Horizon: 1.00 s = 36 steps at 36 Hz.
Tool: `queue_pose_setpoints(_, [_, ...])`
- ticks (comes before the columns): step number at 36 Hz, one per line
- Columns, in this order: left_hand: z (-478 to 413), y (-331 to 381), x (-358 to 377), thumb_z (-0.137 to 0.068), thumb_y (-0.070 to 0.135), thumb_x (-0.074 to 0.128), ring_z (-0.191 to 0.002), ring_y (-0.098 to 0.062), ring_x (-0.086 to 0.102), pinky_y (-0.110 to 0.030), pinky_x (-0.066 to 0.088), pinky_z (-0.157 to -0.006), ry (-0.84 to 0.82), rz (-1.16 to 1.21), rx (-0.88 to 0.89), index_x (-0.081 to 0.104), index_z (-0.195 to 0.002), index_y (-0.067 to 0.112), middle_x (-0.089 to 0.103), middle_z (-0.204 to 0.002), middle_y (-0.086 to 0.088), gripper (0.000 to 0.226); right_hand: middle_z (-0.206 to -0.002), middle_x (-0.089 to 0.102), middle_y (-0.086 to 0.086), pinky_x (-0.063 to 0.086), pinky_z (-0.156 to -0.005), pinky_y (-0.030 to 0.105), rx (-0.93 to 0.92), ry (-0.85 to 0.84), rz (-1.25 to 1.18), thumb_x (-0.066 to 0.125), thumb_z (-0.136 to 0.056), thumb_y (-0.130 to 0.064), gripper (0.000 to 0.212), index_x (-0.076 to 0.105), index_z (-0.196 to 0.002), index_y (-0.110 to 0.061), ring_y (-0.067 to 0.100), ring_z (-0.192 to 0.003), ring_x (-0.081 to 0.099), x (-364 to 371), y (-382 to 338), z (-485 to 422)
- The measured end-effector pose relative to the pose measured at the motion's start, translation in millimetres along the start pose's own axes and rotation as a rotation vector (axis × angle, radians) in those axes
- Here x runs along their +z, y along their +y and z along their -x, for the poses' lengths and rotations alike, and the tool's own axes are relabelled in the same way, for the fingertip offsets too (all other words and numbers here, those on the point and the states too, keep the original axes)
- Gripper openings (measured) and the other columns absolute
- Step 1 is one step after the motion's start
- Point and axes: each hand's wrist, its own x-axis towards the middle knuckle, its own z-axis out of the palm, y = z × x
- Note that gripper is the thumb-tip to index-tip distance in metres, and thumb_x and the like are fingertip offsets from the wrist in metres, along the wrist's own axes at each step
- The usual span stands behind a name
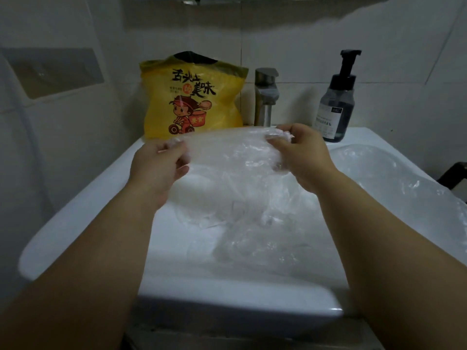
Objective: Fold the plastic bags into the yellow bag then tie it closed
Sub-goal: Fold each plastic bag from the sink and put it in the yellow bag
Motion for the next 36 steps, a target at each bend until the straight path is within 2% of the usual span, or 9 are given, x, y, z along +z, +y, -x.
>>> queue_pose_setpoints(4, [4.2, 2.2, 0.1, -0.082, 0.025, 0.074, -0.117, -0.011, 0.051, -0.025, 0.04, -0.089, 0.148, -0.269, 0.193, 0.047, -0.135, 0.02, 0.053, -0.124, 0.008, 0.059, -0.09, 0.063, 0.001, 0.055, -0.056, 0.022, -0.009, -0.07, 0.019, 0.074, -0.081, -0.022, 0.032, 0.059, -0.109, -0.015, 0.012, -0.074, 0.063, -4.9, -0.3, 0.6])
queue_pose_setpoints(7, [16.9, 6.3, 4.7, -0.079, 0.037, 0.076, -0.122, -0.006, 0.046, -0.022, 0.037, -0.093, 0.002, -0.363, 0.346, 0.046, -0.138, 0.024, 0.051, -0.127, 0.012, 0.068, -0.091, 0.064, 0.003, 0.056, -0.06, 0.023, 0.027, -0.169, 0.047, 0.076, -0.078, -0.021, 0.043, 0.056, -0.115, -0.017, 0.014, -0.073, 0.064, -3.2, -4.1, 3.9])
queue_pose_setpoints(10, [29.0, 5.2, 9.0, -0.062, 0.051, 0.078, -0.112, -0.002, 0.049, -0.016, 0.04, -0.079, -0.271, -0.591, 0.248, 0.049, -0.135, 0.033, 0.054, -0.118, 0.016, 0.081, -0.093, 0.066, 0.008, 0.058, -0.08, 0.041, 0.094, -0.186, -0.032, 0.077, -0.077, -0.016, 0.044, 0.055, -0.114, -0.018, 0.026, -0.086, 0.068, 0.0, -6.9, 4.3])
queue_pose_setpoints(14, [32.0, 1.7, 12.0, -0.064, 0.034, 0.086, -0.082, -0.004, 0.065, -0.008, 0.045, -0.061, -0.461, -0.649, 0.158, 0.07, -0.093, 0.023, 0.069, -0.084, 0.014, 0.035, -0.108, 0.063, 0.013, 0.056, -0.086, 0.047, 0.176, -0.212, -0.166, 0.077, -0.077, -0.01, 0.051, 0.05, -0.12, -0.017, 0.03, -0.093, 0.067, 2.9, -9.5, 5.6])
queue_pose_setpoints(16, [31.9, 2.3, 11.7, -0.065, 0.027, 0.086, -0.075, -0.002, 0.066, -0.012, 0.047, -0.062, -0.48, -0.572, 0.111, 0.072, -0.087, 0.023, 0.071, -0.076, 0.012, 0.026, -0.125, 0.055, 0.013, 0.058, -0.082, 0.041, 0.237, -0.225, -0.333, 0.079, -0.071, -0.014, 0.078, 0.039, -0.138, -0.014, 0.027, -0.096, 0.065, 4.6, -11.0, 3.7])
queue_pose_setpoints(19, [32.0, 4.4, 14.5, -0.066, 0.021, 0.085, -0.079, -0.005, 0.067, -0.017, 0.051, -0.069, -0.464, -0.421, 0.055, 0.071, -0.093, 0.019, 0.073, -0.085, 0.008, 0.03, -0.138, 0.05, 0.011, 0.049, -0.093, 0.053, 0.284, -0.329, -0.512, 0.087, -0.057, -0.043, 0.117, 0.021, -0.151, -0.021, 0.032, -0.114, 0.059, 7.0, -11.4, 0.1])
queue_pose_setpoints(24, [37.8, 8.0, 20.3, -0.06, 0.025, 0.079, -0.087, -0.022, 0.073, -0.033, 0.06, -0.075, -0.485, -0.193, -0.035, 0.07, -0.102, 0.015, 0.076, -0.093, -0.005, 0.044, -0.126, 0.063, 0.008, 0.046, -0.099, 0.049, 0.308, -0.523, -0.418, 0.077, -0.066, -0.053, 0.086, 0.044, -0.138, -0.019, 0.027, -0.114, 0.061, 24.7, -7.0, 14.9])
queue_pose_setpoints(29, [40.1, 8.0, 20.6, -0.058, 0.028, 0.077, -0.084, -0.019, 0.071, -0.031, 0.057, -0.075, -0.566, -0.124, -0.094, 0.069, -0.102, 0.015, 0.075, -0.093, -0.003, 0.046, -0.113, 0.068, 0.017, 0.054, -0.09, 0.045, 0.266, -0.296, -0.511, 0.067, -0.085, -0.006, 0.039, 0.057, -0.122, 0.0, 0.032, -0.101, 0.068, 27.6, -8.1, 12.5])
queue_pose_setpoints(36, [41.3, 4.9, 21.6, -0.07, 0.019, 0.075, -0.074, -0.013, 0.07, -0.021, 0.052, -0.058, -0.667, -0.229, -0.168, 0.068, -0.098, 0.01, 0.073, -0.08, -0.003, 0.03, -0.097, 0.071, 0.012, 0.058, -0.079, 0.034, 0.241, -0.191, -0.634, 0.065, -0.087, -0.01, 0.031, 0.06, -0.117, 0.001, 0.025, -0.089, 0.07, 23.6, -11.9, 8.6])
